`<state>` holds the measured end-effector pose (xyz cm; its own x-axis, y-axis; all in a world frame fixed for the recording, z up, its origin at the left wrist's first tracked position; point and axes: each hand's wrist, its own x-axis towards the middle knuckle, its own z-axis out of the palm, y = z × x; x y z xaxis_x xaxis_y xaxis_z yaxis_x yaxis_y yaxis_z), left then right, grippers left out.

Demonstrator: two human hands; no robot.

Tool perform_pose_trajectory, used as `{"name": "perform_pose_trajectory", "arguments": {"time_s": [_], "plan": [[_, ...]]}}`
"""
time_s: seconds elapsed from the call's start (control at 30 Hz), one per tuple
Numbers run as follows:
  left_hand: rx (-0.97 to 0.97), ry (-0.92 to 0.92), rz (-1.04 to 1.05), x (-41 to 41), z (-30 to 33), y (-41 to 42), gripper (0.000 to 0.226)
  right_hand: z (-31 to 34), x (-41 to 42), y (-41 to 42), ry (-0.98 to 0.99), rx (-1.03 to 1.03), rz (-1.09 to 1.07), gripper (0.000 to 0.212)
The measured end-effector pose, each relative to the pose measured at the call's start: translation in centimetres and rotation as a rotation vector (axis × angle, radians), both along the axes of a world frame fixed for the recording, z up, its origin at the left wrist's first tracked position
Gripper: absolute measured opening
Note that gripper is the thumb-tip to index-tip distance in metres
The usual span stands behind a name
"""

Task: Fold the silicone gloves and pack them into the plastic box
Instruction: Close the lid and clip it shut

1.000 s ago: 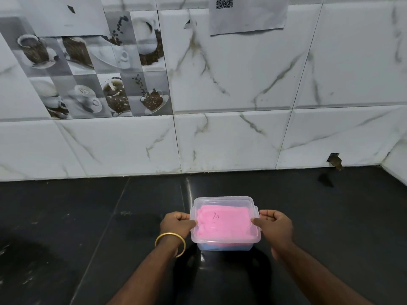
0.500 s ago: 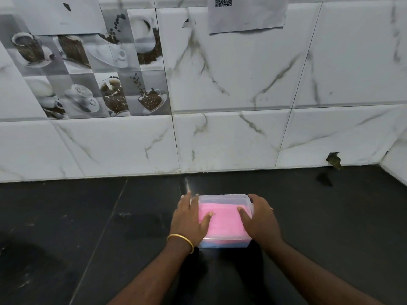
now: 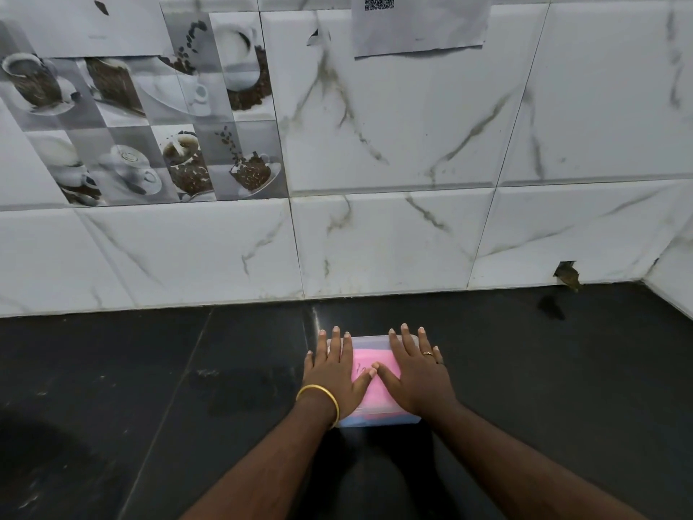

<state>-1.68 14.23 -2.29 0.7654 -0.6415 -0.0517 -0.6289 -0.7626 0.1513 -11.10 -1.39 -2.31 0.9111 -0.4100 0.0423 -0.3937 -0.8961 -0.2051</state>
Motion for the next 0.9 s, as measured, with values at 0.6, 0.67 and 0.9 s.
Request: {"name": "perform_pose_trajectory", "arguments": {"time_s": [0.6, 0.67, 0.9], "plan": [[-0.641, 0.508, 0.43, 2.1, 0.9, 1.9, 0.082, 1.8, 2.7, 2.3, 0.045, -0.035, 0.111, 0.068], [-0.823, 0.815, 0.611, 1.9, 0.5, 2.9, 0.07, 1.1, 2.7, 2.7, 0.049, -0.003, 0.146, 0.065], [-0.758, 1.019, 0.654, 2.5, 0.0, 4.1, 0.058, 0.1, 2.7, 2.6, 0.057, -0.042, 0.146, 0.062]]}}
